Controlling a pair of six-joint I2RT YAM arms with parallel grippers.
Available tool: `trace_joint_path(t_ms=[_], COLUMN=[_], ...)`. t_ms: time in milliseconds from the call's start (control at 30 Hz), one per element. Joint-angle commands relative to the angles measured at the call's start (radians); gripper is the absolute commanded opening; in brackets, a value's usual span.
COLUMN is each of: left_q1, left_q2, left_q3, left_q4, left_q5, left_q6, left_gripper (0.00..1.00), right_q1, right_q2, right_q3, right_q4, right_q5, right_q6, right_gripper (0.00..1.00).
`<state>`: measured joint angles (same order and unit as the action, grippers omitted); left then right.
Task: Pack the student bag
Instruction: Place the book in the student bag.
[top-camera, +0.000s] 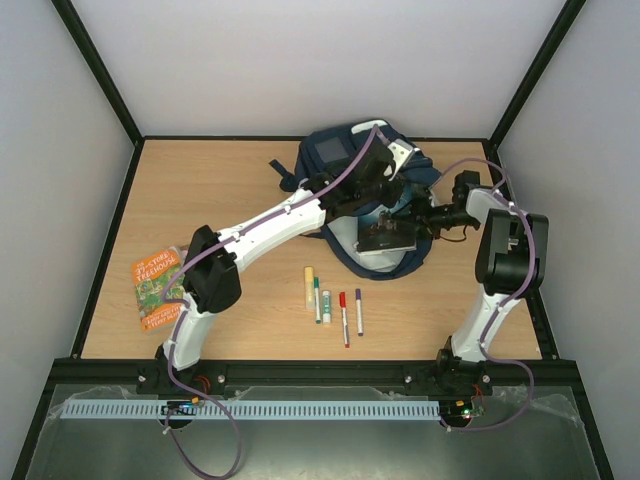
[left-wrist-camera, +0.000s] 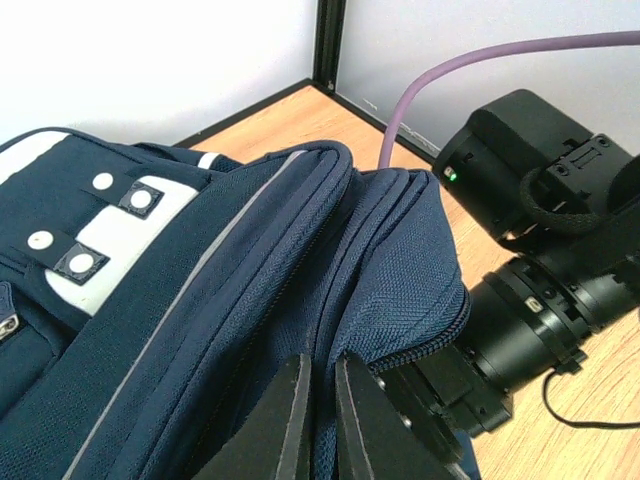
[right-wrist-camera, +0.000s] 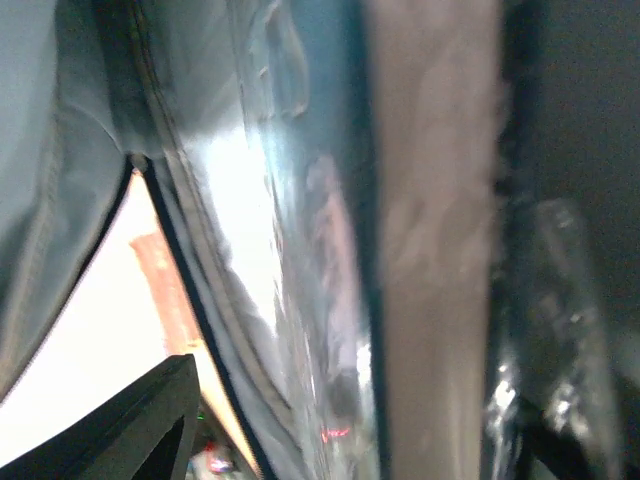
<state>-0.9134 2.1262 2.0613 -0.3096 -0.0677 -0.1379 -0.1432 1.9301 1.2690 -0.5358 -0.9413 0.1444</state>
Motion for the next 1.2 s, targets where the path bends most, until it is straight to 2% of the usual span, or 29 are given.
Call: trace_joint_path(t_ms=[0,233,433,633,867,1167], left_q1=[-0.013,-0.010,-0.005,0.000,0.001,0.001], left_q2=[-0.059,-0.101,-0.129,-0.127,-0.127,-0.134], left_q3=[-0.005,-0.080,-0.125,-0.123,-0.121,-0.117], left_q4=[0.099,0.109,0.125,0.124,0.127,0.118], left_q5=[-0.001,0.000,0.010,0.014,0.028,0.025], left_q6=[0.011,-0.008,-0.026,-0.035,-0.046,-0.040], left_gripper=[0.02,0.02,0.03,0.02,0.02,0.02], right_q1=[0.006,0.005,0.009,0.066,0.171,0.229], right_q2=[-0.129,-0.348,-0.521,-0.664,-0.658,-0.540], right_q3=[-0.043,-0.180,-0.339,-0.499,-0.564,-0.528], right_q4=[-0.073,-0.020,0.079,0.224,0.310,0.272], right_q5=[0.118,0.313,0.431,0.596,0.688,0.775], right_q6=[-0.113,-0.259,-0.467,-0.660,-0.732,-0.783], right_gripper=[0.68,0.73,0.68,0.66,0.67,0.69])
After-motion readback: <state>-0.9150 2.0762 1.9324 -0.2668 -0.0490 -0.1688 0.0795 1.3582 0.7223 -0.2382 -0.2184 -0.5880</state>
